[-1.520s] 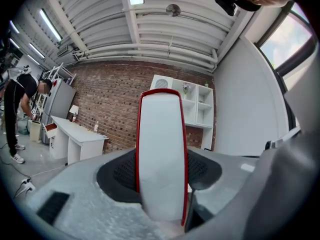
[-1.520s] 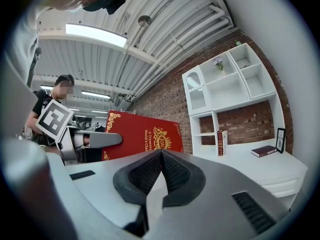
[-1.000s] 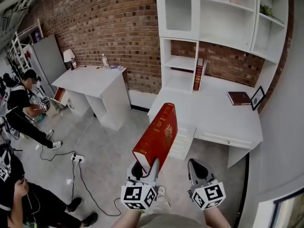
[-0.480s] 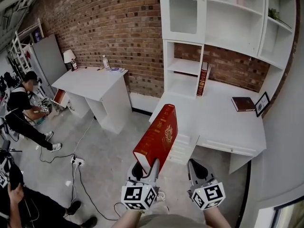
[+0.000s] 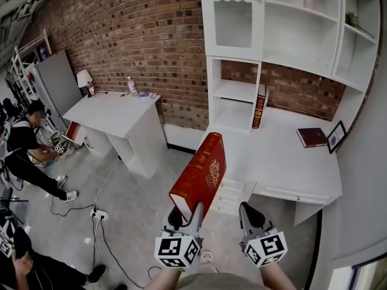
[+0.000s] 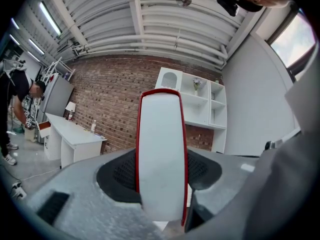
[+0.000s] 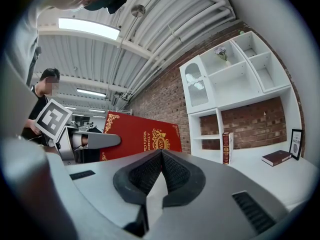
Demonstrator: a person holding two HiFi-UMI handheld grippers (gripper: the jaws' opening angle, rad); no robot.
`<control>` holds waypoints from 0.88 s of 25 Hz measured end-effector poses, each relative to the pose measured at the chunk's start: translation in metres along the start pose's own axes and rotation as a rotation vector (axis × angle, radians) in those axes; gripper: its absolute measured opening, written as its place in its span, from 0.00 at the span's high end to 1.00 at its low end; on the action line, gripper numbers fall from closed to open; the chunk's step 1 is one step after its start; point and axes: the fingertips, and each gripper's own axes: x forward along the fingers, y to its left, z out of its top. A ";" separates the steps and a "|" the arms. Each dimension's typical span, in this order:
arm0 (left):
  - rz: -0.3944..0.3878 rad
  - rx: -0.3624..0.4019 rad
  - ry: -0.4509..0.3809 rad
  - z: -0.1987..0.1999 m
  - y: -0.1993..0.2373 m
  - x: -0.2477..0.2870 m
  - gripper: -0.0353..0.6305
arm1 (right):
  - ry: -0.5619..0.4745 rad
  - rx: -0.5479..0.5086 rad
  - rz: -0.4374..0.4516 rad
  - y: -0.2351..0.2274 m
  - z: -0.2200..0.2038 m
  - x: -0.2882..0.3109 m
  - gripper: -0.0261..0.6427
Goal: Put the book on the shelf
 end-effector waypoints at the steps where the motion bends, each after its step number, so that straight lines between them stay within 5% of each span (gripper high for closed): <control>1: -0.001 -0.001 0.001 0.001 0.002 0.004 0.58 | 0.001 0.000 -0.002 -0.001 0.001 0.004 0.95; 22: -0.045 -0.003 0.016 0.010 0.047 0.071 0.58 | 0.009 -0.013 -0.040 -0.016 0.001 0.078 0.95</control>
